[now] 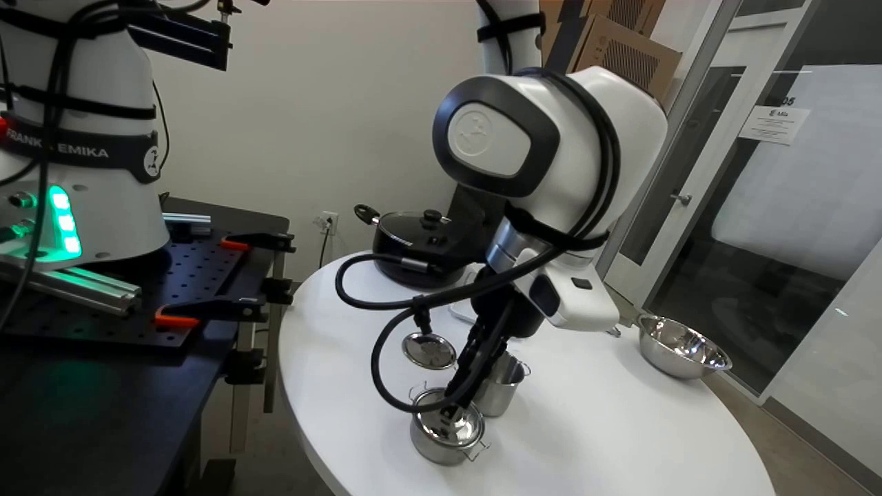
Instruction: Put the lid on the small pot on the table
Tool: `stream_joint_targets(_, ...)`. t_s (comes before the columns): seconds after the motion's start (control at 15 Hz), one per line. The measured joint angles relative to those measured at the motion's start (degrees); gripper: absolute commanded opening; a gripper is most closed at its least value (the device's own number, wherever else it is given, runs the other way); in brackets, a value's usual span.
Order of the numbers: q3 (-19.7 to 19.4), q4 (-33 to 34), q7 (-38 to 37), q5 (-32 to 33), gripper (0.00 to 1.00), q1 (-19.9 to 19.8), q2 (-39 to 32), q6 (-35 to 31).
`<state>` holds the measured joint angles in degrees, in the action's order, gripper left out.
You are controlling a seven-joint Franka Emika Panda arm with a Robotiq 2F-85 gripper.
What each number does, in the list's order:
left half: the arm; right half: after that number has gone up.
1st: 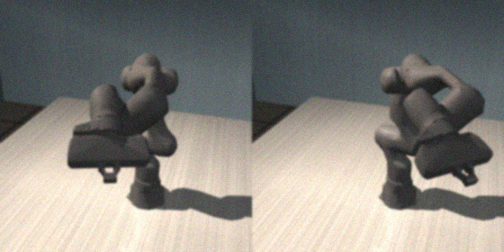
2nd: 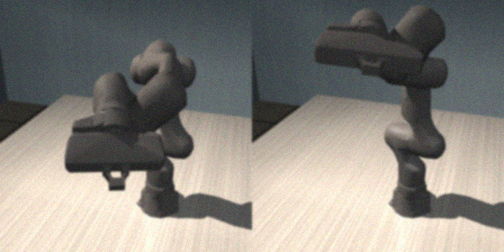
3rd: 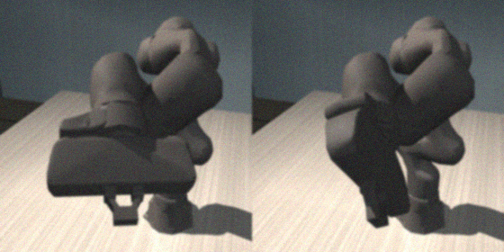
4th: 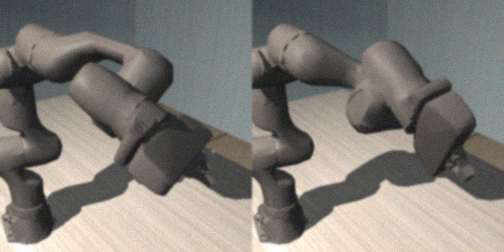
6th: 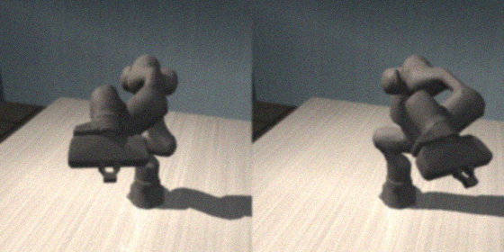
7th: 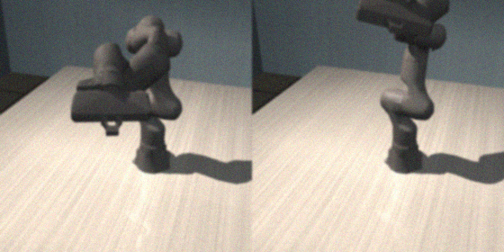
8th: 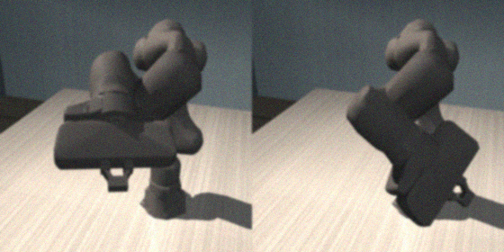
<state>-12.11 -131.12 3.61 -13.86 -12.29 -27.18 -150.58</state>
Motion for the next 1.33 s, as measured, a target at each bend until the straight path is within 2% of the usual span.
stream_joint_targets(0.33,1.2,1.2,-1.8,0.5,1.0,0.1,-2.3,-0.1)
stream_joint_targets(0.6,1.8,2.7,-3.9,0.8,0.94,0.4,-3.9,-0.1)
stream_joint_targets(0.87,2.0,4.0,-5.4,1.0,1.0,0.6,-5.2,-0.1)
stream_joint_targets(1.33,2.1,4.1,-5.4,1.1,1.0,0.4,-5.5,-0.1)
